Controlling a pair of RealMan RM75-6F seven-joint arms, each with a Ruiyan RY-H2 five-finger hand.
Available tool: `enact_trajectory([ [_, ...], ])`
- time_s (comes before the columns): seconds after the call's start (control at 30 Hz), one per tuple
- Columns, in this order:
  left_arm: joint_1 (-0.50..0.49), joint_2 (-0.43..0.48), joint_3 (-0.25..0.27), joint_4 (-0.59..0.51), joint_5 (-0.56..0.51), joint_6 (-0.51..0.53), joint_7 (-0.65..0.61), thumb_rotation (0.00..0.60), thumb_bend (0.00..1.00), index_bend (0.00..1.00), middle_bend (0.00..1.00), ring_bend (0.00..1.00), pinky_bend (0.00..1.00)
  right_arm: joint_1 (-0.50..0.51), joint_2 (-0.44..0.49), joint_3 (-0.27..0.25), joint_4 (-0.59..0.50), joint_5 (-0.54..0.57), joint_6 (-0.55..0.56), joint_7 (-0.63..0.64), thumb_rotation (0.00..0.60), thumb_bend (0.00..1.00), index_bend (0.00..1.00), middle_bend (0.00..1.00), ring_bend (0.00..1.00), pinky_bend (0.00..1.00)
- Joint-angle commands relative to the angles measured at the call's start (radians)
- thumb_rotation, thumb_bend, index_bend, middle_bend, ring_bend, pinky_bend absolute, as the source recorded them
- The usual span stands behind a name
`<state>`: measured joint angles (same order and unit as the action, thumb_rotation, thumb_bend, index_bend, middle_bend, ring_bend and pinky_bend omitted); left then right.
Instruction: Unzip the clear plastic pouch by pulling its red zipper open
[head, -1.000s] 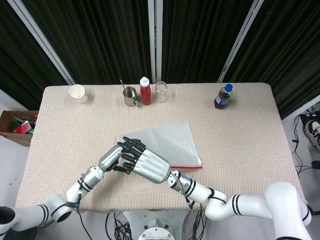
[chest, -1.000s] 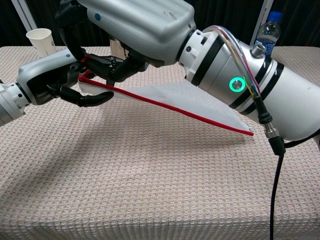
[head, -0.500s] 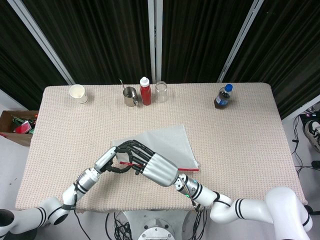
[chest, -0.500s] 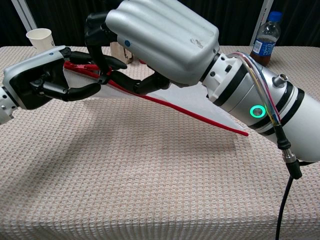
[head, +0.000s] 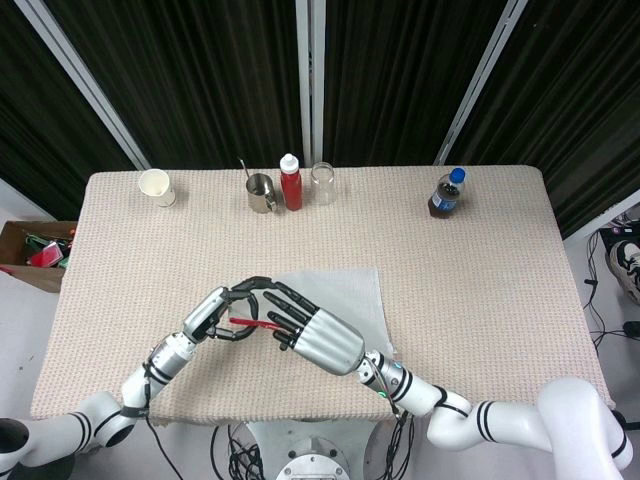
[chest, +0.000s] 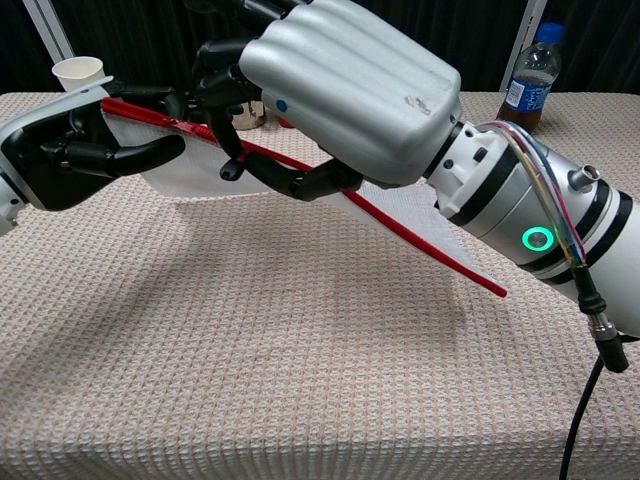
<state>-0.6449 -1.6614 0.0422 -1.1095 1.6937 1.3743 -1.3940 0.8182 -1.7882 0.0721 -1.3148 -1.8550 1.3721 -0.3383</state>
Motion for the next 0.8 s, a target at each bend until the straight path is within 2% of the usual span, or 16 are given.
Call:
enact_trajectory([
  [0.03, 0.003, -0.001, -0.004, 0.009, -0.005, 0.003, -0.008, 0.600, 0.51, 0.65, 0.23, 0.11, 0.15, -0.012, 0.013, -0.009, -0.007, -0.004, 0.006, -0.007, 0.600, 0.52, 0.88, 0.30, 0.04, 0.00],
  [0.27, 0.009, 0.007, -0.015, 0.021, -0.027, -0.004, 0.002, 0.600, 0.51, 0.65, 0.23, 0.11, 0.15, -0.059, 0.065, -0.044, -0.036, -0.016, 0.030, -0.019, 0.600, 0.52, 0.89, 0.30, 0.04, 0.00],
  [0.43, 0.026, 0.008, -0.030, 0.041, -0.064, -0.017, 0.036, 0.600, 0.51, 0.65, 0.23, 0.11, 0.15, -0.120, 0.117, -0.090, -0.055, -0.024, 0.063, -0.028, 0.600, 0.52, 0.89, 0.31, 0.04, 0.00],
  [0.8, 0.065, 0.008, -0.060, 0.045, -0.118, -0.024, 0.113, 0.600, 0.51, 0.65, 0.23, 0.11, 0.15, -0.243, 0.199, -0.175, -0.037, -0.016, 0.105, 0.001, 0.600, 0.52, 0.89, 0.31, 0.04, 0.00],
])
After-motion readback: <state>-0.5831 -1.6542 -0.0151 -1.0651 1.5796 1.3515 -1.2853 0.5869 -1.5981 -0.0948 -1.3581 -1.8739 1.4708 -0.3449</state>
